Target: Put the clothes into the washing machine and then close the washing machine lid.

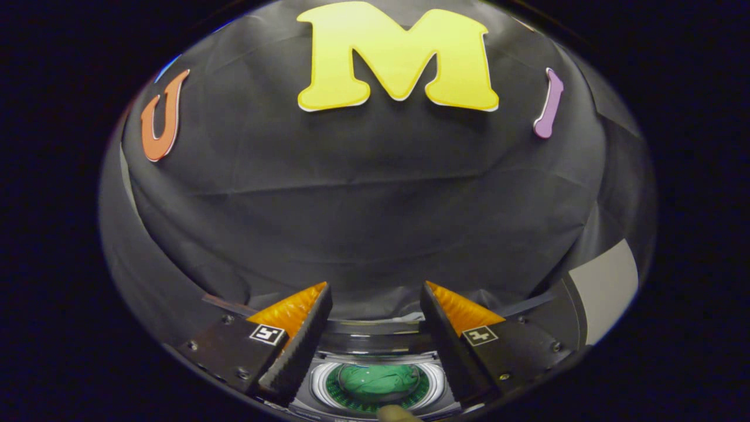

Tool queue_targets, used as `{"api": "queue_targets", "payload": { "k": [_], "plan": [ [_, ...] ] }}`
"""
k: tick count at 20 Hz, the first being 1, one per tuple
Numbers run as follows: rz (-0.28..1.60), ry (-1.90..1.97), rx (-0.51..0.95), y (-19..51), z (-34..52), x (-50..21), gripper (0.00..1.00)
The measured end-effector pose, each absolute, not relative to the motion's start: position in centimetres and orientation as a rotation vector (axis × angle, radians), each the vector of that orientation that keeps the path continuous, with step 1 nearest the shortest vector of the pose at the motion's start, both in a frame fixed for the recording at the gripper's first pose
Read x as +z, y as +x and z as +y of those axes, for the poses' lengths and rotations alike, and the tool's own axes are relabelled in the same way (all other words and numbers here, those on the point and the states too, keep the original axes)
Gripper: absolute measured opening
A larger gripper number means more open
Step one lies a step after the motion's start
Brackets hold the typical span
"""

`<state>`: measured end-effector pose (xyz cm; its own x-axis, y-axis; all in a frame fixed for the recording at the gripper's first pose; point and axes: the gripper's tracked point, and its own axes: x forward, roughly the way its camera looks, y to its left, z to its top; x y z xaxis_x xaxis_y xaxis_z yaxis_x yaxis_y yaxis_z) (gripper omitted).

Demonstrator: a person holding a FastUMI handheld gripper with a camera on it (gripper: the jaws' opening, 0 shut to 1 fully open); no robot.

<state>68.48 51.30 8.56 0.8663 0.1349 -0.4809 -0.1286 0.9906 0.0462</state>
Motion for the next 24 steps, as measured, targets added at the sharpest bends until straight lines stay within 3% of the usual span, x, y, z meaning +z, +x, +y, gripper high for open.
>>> {"api": "queue_targets", "payload": {
  "k": [24],
  "plan": [
    [0.406, -0.01, 0.194, 60.5, 50.2, 6.4, 0.95]
  ]
}}
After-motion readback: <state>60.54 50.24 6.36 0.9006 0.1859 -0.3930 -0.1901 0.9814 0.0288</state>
